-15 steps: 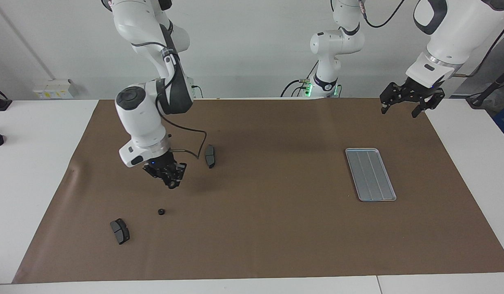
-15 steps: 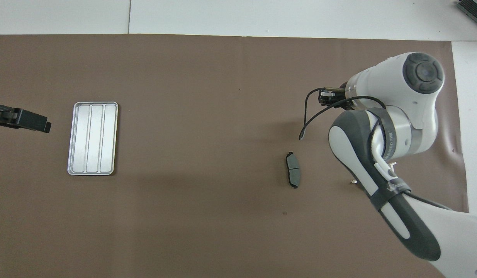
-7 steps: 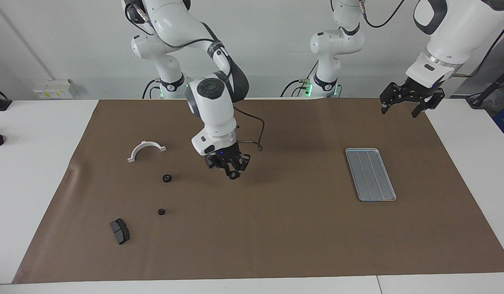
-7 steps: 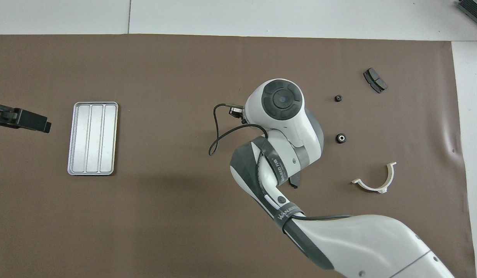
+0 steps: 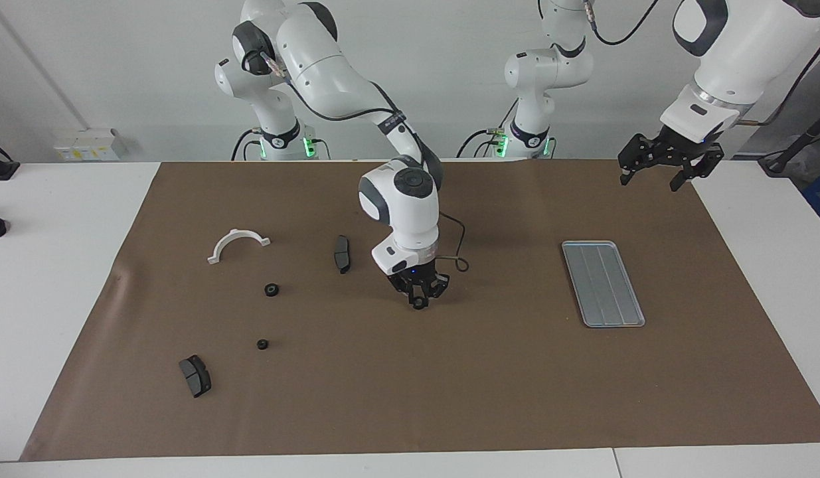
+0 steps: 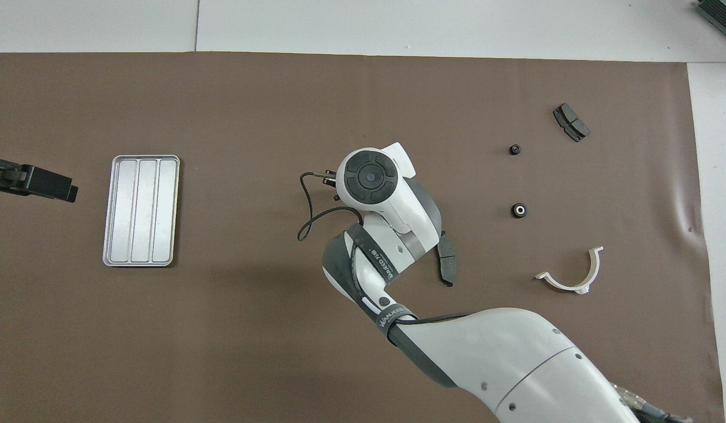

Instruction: Pick bearing gear from pile to tray

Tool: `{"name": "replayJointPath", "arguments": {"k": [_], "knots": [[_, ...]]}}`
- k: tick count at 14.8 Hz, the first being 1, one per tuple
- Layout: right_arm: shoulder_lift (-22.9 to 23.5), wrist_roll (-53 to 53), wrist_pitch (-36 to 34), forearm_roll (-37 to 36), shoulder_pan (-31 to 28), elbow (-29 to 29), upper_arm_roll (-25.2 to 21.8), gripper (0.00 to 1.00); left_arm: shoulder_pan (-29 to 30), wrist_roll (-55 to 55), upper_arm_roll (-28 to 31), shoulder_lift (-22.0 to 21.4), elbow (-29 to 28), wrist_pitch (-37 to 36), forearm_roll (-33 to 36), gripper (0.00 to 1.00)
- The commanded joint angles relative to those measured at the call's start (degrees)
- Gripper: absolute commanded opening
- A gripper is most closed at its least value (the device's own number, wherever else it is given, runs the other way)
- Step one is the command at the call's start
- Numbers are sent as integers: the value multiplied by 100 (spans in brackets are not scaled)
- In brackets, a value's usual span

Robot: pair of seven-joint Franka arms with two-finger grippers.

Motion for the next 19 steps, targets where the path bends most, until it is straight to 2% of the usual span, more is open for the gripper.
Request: {"name": "replayJointPath", "arguments": {"k": [1,2,4,7,9,11,13,16,17,19], "knots": [[-117,153,-171,-108,41,-70,-18,100,57,42,-20,-143,-163,16,-49,100],[-248,145,-390,-135,-20,-70,-27,100,57,42,-20,-143,-163,16,-49,100],[-792,31,-821,-144,-283,-201,-88,100,57,51,-20,-143,-163,16,-49,100],[-1601,-1037,-928,-144,-898,-937,-88,100,57,25,-20,-161,-189,-116,-49,100],[-1944,-1916,-989,-126,-1355,-1273,-71,100,-56,51,-38,-143,-216,294,-5,100],[-2217,-2935,-1139,-56,-1759,-1659,-71,100,-336,25,-64,-222,-574,875,13,100],[-2315,-4191,-930,-4,-2155,-2046,-62,100,-697,-255,-73,-231,-778,1166,118,100],[-2482,-5775,114,601,-2621,-2958,-71,100,-1312,-913,-64,5,-1173,2140,136,100],[-2500,-6092,361,682,-2692,-3205,-71,100,-1488,-1185,-64,206,-1156,2308,153,100],[-2561,-6367,617,726,-2789,-3566,-71,100,-1988,-1765,-73,523,-1130,2607,625,100]]}}
